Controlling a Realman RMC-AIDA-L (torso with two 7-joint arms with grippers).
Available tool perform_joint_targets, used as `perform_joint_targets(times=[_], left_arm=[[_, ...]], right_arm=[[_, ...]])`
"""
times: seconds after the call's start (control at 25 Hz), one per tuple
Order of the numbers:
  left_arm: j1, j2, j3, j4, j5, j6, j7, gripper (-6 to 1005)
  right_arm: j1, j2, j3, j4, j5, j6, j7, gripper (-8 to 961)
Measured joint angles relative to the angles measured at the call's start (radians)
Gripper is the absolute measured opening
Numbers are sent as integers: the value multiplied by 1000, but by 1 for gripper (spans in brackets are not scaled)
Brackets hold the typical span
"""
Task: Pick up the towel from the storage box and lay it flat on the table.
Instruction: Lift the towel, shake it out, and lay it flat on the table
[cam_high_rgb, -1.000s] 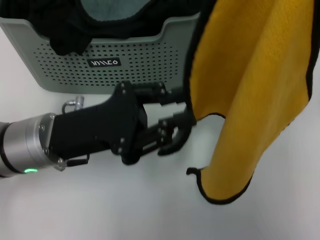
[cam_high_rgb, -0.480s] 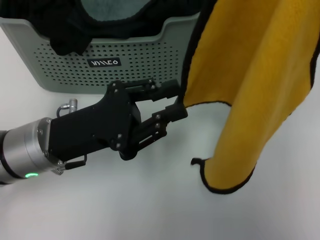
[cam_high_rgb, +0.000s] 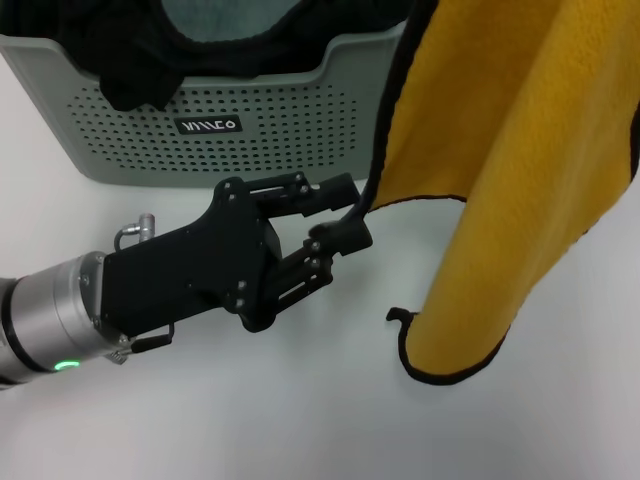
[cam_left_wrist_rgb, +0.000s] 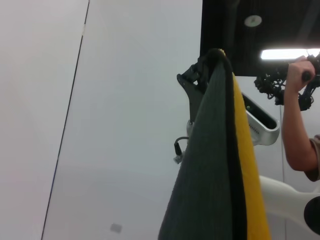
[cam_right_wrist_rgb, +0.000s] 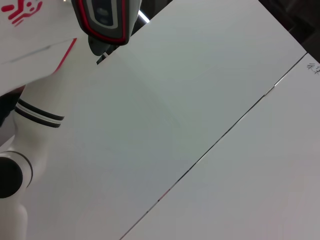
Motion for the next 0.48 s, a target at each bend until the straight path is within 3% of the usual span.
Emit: perform_joint_targets(times=[0.48], left_arm=[[7,-2,3,-5,0,-31,22,323]], right_arm=[[-5,1,9,-3,24,2,-1,20]])
